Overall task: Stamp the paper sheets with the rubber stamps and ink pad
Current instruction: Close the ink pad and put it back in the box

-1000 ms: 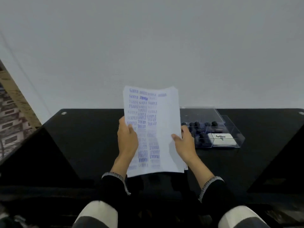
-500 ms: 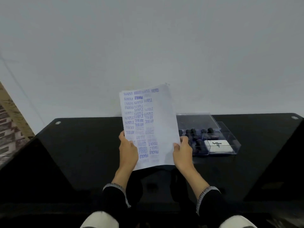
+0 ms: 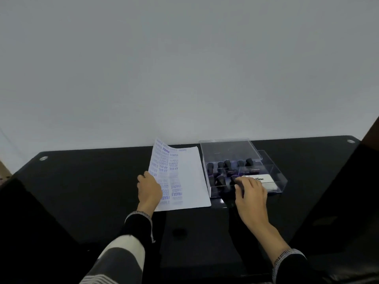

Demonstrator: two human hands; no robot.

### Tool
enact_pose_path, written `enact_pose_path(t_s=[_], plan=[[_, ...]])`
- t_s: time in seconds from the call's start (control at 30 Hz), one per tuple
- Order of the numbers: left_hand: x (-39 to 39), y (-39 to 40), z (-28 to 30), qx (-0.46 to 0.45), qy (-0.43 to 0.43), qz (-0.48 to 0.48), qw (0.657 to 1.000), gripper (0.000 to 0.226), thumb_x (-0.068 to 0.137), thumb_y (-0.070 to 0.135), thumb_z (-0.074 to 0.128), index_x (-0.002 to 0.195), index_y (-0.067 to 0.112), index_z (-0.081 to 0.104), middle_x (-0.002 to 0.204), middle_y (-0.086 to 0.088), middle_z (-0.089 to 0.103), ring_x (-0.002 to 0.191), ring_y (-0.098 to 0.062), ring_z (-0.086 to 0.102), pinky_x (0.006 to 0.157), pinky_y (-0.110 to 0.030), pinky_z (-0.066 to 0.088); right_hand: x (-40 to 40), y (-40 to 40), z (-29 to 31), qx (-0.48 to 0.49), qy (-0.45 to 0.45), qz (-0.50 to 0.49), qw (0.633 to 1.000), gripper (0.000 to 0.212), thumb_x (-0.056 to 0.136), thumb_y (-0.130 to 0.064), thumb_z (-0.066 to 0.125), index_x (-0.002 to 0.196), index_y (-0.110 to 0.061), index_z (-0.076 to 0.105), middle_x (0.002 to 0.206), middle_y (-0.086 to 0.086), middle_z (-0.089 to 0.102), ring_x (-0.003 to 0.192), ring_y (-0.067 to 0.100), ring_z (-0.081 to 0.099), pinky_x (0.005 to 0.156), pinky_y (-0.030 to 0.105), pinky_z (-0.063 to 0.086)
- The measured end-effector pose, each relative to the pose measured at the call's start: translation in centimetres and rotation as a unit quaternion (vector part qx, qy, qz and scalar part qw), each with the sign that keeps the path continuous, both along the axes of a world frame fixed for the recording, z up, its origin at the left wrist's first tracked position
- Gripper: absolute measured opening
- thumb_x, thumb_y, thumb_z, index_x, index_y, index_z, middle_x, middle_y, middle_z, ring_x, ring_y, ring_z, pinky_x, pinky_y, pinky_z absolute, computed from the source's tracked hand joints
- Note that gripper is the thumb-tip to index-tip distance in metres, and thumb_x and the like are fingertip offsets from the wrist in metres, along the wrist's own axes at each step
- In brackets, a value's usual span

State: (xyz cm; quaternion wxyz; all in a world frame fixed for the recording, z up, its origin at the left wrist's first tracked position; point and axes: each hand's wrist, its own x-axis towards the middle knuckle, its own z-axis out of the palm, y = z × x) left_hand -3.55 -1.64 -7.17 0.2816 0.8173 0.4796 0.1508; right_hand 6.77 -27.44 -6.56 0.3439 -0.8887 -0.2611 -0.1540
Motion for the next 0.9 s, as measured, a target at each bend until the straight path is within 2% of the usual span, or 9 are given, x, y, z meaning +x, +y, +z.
enact_pose_path(t_s=[0.17, 0.27, 0.4, 0.47, 0.53, 0.57, 0.67, 0.77, 0.9], plan=[[2.9, 1.0, -1.0, 0.044, 0.095, 0.036, 0.994, 0.067, 0.095, 0.011, 0.051, 0.147, -0.008, 0.012, 0.143, -0.024, 0.024, 0.122, -0.039, 0.038, 0.094, -0.039, 0.046, 2.2, -2.0, -1.7, -0.007, -0.024, -0.014, 1.0, 0.02, 0.093, -0.018, 0.057, 0.111, -0.017, 0.063, 0.113, -0.002, 0.061, 0.113, 0.018, 0.05, 0.102, 0.035, 0.028], [4.0, 0.8, -1.3, 0.055, 0.121, 0.08, 0.988, 0.07, 0.093, 0.012, 0.056, 0.146, -0.008, 0.015, 0.144, -0.023, 0.025, 0.122, -0.039, 0.038, 0.098, -0.042, 0.043, 3.0, -2.7, -2.7, -0.011, -0.048, 0.012, 0.999, 0.023, 0.091, -0.018, 0.058, 0.114, -0.018, 0.062, 0.114, -0.003, 0.06, 0.113, 0.016, 0.049, 0.102, 0.032, 0.031], [5.1, 0.3, -0.7, 0.055, 0.166, 0.106, 0.979, 0.077, 0.09, 0.016, 0.06, 0.148, -0.003, 0.013, 0.146, -0.02, 0.023, 0.133, -0.041, 0.024, 0.107, -0.053, 0.027, 3.5, -2.7, -3.6, -0.017, -0.065, 0.011, 0.998, 0.026, 0.091, -0.015, 0.059, 0.116, -0.018, 0.063, 0.116, -0.002, 0.059, 0.116, 0.018, 0.048, 0.102, 0.04, 0.035], [5.5, 0.4, -0.5, 0.1, 0.173, 0.097, 0.975, 0.08, 0.088, 0.015, 0.061, 0.149, 0.002, 0.011, 0.149, -0.018, 0.02, 0.135, -0.039, 0.021, 0.108, -0.055, 0.025, 3.6, -2.6, -3.7, -0.014, -0.068, 0.008, 0.998, 0.025, 0.09, -0.014, 0.06, 0.114, -0.018, 0.065, 0.115, -0.001, 0.059, 0.116, 0.018, 0.047, 0.103, 0.04, 0.033], [6.5, 0.3, -0.3, 0.172, 0.111, 0.011, 0.979, 0.066, 0.09, 0.007, 0.054, 0.148, 0.01, 0.024, 0.15, -0.012, 0.026, 0.131, -0.034, 0.032, 0.105, -0.047, 0.032, 3.6, -2.6, -3.8, -0.013, -0.073, 0.007, 0.997, 0.027, 0.089, -0.011, 0.061, 0.115, -0.018, 0.065, 0.115, 0.0, 0.06, 0.115, 0.017, 0.046, 0.103, 0.04, 0.032], [7.4, 0.2, -0.3, 0.188, 0.046, -0.075, 0.978, 0.055, 0.092, 0.002, 0.049, 0.144, 0.013, 0.036, 0.147, -0.009, 0.035, 0.126, -0.031, 0.04, 0.1, -0.043, 0.038, 3.6, -2.7, -3.8, -0.014, -0.076, 0.007, 0.997, 0.029, 0.088, -0.008, 0.063, 0.115, -0.017, 0.065, 0.115, 0.001, 0.06, 0.115, 0.017, 0.045, 0.102, 0.041, 0.033], [10.4, -0.9, 0.0, 0.173, -0.071, -0.311, 0.932, 0.03, 0.098, 0.005, 0.044, 0.121, 0.014, 0.061, 0.128, -0.003, 0.055, 0.114, -0.023, 0.054, 0.093, -0.036, 0.043, 3.7, -2.8, -3.8, -0.017, -0.09, 0.009, 0.996, 0.036, 0.083, -0.002, 0.067, 0.116, -0.017, 0.064, 0.115, 0.003, 0.06, 0.115, 0.016, 0.044, 0.1, 0.043, 0.038], [13.1, -0.2, -0.1, 0.099, -0.066, -0.35, 0.929, 0.02, 0.098, 0.012, 0.048, 0.109, 0.015, 0.065, 0.122, 0.0, 0.057, 0.114, -0.02, 0.052, 0.094, -0.03, 0.039, 3.9, -2.9, -4.1, -0.021, -0.094, 0.007, 0.995, 0.041, 0.081, 0.0, 0.069, 0.119, -0.016, 0.062, 0.115, 0.003, 0.061, 0.115, 0.016, 0.046, 0.101, 0.043, 0.039], [15.0, 1.8, -0.5, 0.065, -0.041, -0.379, 0.922, 0.036, 0.095, 0.006, 0.053, 0.126, 0.023, 0.061, 0.132, 0.002, 0.051, 0.121, -0.015, 0.046, 0.097, -0.024, 0.033, 4.1, -2.8, -4.3, -0.026, -0.095, 0.003, 0.995, 0.043, 0.078, 0.0, 0.071, 0.118, -0.016, 0.062, 0.115, 0.003, 0.061, 0.115, 0.019, 0.05, 0.099, 0.046, 0.042]])
